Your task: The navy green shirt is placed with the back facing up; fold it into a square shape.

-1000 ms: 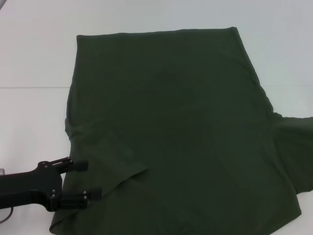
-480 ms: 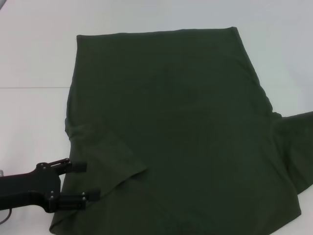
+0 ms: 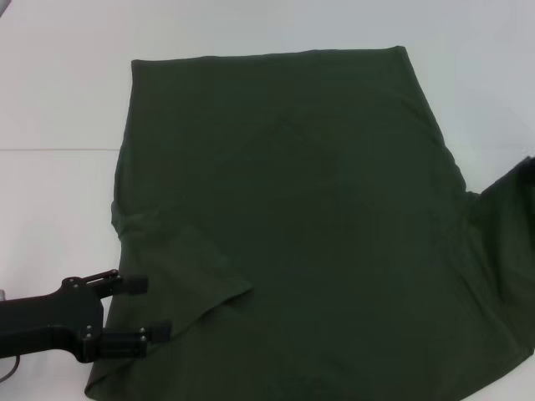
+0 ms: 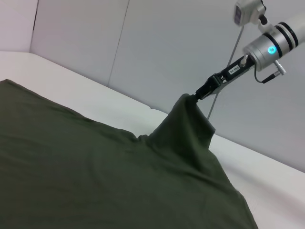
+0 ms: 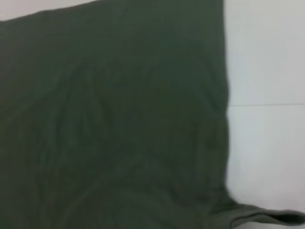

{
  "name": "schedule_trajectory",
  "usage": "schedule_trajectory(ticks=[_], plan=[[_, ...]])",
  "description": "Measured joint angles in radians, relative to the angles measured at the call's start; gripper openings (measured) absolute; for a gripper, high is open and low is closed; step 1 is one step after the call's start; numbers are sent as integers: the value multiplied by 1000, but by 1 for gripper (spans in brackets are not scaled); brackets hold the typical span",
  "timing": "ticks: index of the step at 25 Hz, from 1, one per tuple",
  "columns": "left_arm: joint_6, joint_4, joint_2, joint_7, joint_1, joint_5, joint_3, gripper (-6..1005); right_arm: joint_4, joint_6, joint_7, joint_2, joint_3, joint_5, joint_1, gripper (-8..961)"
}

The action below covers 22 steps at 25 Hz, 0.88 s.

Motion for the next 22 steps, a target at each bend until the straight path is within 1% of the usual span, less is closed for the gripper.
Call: schedule_trajectory(ticks=[9,15,18,22], plan=[[0,0,-2,-11,0,0,0,929,45,-1,0,30,-87,-1,58,53],[0,0,-2,-12,0,0,0,929,76,42,10,53,-162,-2,91,72],[0,0,-2,-12,0,0,0,929,98,71,13,57,-170,-2,111,81],[0,0,-2,-12,0,0,0,928,142,109,14,57,-168,-2,135,94]])
